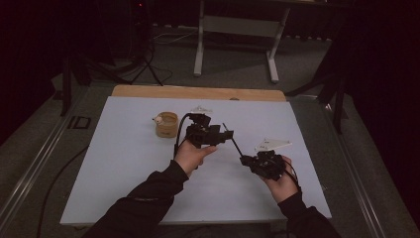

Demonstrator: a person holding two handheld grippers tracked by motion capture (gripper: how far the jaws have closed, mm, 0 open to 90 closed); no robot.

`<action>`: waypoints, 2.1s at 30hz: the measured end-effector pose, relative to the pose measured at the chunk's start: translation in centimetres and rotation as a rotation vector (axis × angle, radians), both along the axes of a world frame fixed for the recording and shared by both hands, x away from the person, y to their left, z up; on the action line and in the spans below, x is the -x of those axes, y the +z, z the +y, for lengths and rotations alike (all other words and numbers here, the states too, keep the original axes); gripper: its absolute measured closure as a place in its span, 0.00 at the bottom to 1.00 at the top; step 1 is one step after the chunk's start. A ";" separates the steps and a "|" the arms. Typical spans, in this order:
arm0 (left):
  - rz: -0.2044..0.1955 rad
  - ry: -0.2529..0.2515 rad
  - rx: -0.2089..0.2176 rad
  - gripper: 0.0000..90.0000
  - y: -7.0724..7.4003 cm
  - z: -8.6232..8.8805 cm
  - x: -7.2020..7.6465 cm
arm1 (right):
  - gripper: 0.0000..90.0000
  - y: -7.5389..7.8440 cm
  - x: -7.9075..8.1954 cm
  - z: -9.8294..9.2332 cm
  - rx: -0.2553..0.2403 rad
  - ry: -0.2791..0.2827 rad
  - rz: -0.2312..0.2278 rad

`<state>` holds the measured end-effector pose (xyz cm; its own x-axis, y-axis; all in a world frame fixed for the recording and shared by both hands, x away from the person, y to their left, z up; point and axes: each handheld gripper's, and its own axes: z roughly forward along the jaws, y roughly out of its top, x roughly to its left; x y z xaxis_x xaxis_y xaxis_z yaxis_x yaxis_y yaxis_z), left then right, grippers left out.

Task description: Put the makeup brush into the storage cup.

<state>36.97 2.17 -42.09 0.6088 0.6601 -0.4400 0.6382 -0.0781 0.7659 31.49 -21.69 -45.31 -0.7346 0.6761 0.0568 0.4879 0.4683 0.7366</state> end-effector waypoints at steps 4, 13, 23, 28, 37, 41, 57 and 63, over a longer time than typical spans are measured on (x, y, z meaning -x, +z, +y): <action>0.012 0.029 0.049 0.60 -0.4 0.0 -0.3 | 0.95 0.0 0.0 0.0 0.000 0.000 -0.003; 0.019 0.032 0.093 0.78 -0.6 -0.5 -0.4 | 0.95 0.0 0.0 0.0 0.002 0.000 -0.003; -0.015 0.032 0.133 0.86 -0.5 -0.7 0.1 | 0.95 -0.1 -0.1 0.0 0.002 0.002 -0.004; -0.009 0.010 0.163 0.89 -0.3 -0.8 0.3 | 0.95 -0.2 -0.1 0.0 0.012 0.003 -0.006; -0.011 -0.044 0.228 0.94 0.3 -1.0 0.8 | 0.94 -0.3 -0.1 0.1 0.001 0.002 -0.012; -0.035 -0.061 0.226 0.94 0.6 -1.3 1.0 | 0.84 -0.3 -0.2 0.0 -0.019 0.008 -0.005; -0.089 -0.081 0.196 0.94 1.3 -1.2 1.2 | 0.49 -0.7 0.1 0.2 -0.031 0.007 -0.055; -0.113 -0.084 0.179 0.94 1.9 -1.1 1.3 | 0.31 -0.8 0.0 0.4 0.001 -0.017 -0.069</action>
